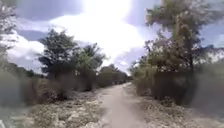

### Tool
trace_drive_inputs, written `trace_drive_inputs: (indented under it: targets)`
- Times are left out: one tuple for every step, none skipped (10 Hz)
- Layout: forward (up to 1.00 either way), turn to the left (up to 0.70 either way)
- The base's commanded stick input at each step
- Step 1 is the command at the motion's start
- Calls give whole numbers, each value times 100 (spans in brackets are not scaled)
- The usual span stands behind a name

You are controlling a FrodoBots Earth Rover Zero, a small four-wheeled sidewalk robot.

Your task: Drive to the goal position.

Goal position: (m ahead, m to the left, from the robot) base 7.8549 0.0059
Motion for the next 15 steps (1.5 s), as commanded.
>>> trace_drive_inputs:
  targets:
    - [70, 0]
    - [70, 0]
    - [70, 0]
    - [70, 0]
    - [70, 0]
    - [70, 0]
    - [70, 0]
    - [70, 0]
    - [70, 0]
    - [70, 0]
    - [70, 0]
    - [70, 0]
    - [70, 0]
    - [70, 0]
    - [70, 0]
